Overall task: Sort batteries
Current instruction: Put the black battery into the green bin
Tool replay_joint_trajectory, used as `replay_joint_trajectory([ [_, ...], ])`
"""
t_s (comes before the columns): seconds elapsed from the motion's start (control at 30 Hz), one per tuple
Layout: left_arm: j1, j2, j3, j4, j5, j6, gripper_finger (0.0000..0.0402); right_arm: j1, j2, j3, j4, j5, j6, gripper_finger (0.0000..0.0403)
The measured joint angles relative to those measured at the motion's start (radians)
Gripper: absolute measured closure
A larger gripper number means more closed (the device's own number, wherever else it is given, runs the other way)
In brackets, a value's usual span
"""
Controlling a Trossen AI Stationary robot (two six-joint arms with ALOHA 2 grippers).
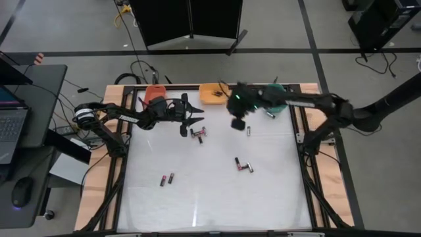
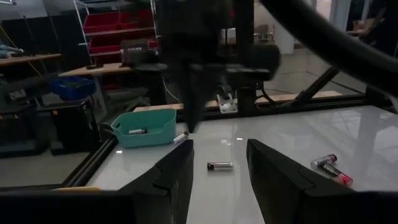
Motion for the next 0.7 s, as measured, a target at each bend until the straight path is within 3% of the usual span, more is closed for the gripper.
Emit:
replay_joint_trajectory([
  [0.2, 0.0, 0.0, 0.0, -0.001, 0.0, 0.0, 0.0245, 0.042, -0.151, -0.261, 0.063, 0.133, 0.402, 0.0378],
  [0.47, 0.0, 0.0, 0.0, -0.018, -0.001, -0.002, 0.0245, 0.089, -0.127, -0.377, 0.09, 0.224, 0.748, 0.0296],
  [0.6, 0.0, 0.0, 0.0, -0.02, -0.001, 0.001, 0.0245, 0.09, -0.11, -0.378, 0.033, 0.297, 0.767, 0.0257],
  [0.7, 0.0, 0.0, 0.0, -0.021, -0.001, 0.002, 0.0245, 0.063, -0.113, -0.378, -0.053, 0.317, 0.642, 0.0241],
])
